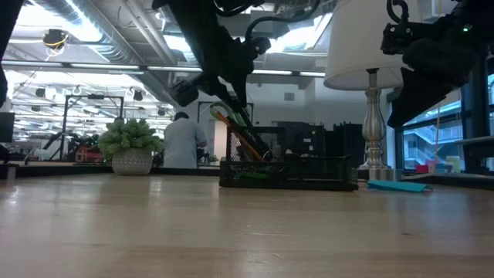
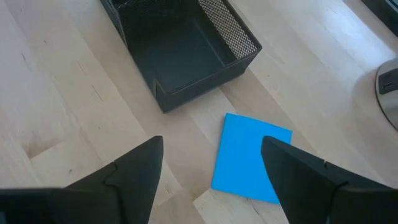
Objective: Pick and place office supplies into organizer
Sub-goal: Put the black pen into the black organizer, then put the blue sticky notes into the black organizer
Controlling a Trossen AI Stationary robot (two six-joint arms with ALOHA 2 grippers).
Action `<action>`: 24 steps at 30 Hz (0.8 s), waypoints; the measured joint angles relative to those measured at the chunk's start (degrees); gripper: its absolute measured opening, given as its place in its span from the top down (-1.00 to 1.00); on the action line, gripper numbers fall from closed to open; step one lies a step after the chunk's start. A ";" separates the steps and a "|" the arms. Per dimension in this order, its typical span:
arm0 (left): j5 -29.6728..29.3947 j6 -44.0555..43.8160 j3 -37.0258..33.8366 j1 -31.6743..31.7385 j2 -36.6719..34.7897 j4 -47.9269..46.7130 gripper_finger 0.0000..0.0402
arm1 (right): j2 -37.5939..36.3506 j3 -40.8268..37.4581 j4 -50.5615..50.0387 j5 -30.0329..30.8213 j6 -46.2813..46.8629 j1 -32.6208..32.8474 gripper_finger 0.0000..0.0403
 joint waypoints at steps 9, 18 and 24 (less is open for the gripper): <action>-0.37 -3.46 0.00 0.00 -0.02 1.69 0.38 | 0.00 0.02 0.00 0.00 0.00 0.00 -0.37; -7.42 -13.74 -0.02 -0.87 -2.12 1.70 0.36 | 0.00 0.04 -0.11 -2.06 6.78 -0.02 -0.37; 2.18 -32.89 -0.02 -1.51 -8.08 1.62 0.38 | -0.02 0.06 -0.96 -9.72 15.31 -3.64 -0.37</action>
